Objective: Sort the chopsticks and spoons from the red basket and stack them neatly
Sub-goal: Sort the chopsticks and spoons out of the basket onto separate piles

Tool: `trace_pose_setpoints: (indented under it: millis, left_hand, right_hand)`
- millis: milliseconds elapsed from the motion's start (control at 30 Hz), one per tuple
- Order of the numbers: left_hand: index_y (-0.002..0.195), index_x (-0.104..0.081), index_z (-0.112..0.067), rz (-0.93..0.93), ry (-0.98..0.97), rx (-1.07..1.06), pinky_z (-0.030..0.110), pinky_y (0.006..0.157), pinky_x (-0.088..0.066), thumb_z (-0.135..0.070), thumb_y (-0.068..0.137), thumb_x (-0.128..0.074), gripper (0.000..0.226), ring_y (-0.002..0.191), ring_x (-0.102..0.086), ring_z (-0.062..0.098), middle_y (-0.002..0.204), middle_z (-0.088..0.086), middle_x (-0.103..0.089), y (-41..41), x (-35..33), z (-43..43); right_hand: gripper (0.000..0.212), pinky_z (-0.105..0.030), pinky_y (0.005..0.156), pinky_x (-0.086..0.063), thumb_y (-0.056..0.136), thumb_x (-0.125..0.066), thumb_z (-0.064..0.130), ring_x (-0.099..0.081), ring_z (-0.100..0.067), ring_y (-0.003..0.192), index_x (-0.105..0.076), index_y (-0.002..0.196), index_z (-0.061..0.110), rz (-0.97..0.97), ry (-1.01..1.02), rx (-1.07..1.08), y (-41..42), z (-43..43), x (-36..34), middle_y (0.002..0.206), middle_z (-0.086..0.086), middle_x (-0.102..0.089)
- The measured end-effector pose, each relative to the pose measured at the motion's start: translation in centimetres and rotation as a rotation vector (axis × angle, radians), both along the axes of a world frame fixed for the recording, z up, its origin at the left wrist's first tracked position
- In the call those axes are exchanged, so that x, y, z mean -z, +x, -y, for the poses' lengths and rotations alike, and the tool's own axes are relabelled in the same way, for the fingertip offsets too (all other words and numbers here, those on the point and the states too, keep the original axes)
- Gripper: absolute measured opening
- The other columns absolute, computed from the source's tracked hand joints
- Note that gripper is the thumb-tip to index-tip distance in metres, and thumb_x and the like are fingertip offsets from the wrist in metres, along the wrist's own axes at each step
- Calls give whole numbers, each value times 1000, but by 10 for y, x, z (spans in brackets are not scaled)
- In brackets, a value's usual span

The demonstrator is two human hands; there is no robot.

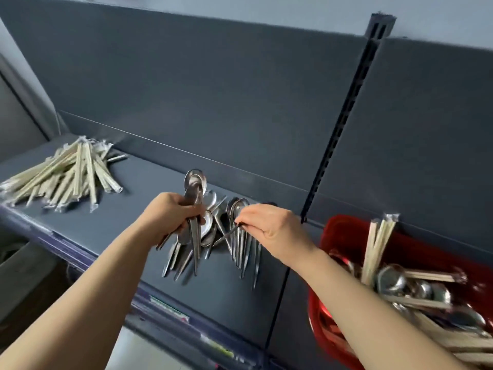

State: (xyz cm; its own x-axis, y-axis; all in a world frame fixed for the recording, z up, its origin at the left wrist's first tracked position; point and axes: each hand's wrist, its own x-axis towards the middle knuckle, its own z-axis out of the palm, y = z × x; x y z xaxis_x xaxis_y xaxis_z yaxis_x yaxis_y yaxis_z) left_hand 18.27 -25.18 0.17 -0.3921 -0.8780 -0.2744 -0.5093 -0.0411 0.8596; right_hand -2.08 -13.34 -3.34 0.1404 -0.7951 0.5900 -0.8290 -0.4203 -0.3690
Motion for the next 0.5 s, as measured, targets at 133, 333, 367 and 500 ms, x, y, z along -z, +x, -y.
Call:
trace_pose_setpoints:
  millis: [133, 333, 367, 500]
  left_hand:
    - [64, -69, -11, 45, 40, 67, 20, 42, -35, -22, 83, -72, 23, 44, -41, 19, 44, -3, -56, 20, 25, 52]
    - [65, -60, -12, 148, 71, 197, 15, 39, -36, -30, 83, -73, 28, 35, -44, 13, 49, 5, -54, 20, 48, 106]
    - [70, -63, -9, 146, 85, 205, 17, 41, -39, -29, 83, -74, 26, 38, -47, 15, 50, 6, -56, 19, 52, 112]
    - [73, -63, -6, 170, 47, 239, 14, 36, -37, -25, 82, -75, 24, 32, -47, 9, 47, 2, -57, 13, 63, 128]
  right_hand:
    - [13, -35, 63, -58, 82, -66, 16, -68, -18, 79, -75, 91, 18, -124, 79, 107, 26, 34, 30, 91, 4, -71]
    - [13, -35, 65, -54, 73, -79, 11, -63, -23, 75, -76, 84, 19, -193, 186, 317, 56, 67, 41, 84, 3, -70]
    - [13, -35, 64, -54, 73, -79, 11, -63, -23, 74, -76, 83, 19, -199, 208, 356, 60, 71, 42, 83, 3, -70]
    - [16, -38, 64, -55, 74, -77, 8, -62, -24, 78, -78, 87, 18, -196, 322, 464, 67, 81, 49, 86, 1, -70]
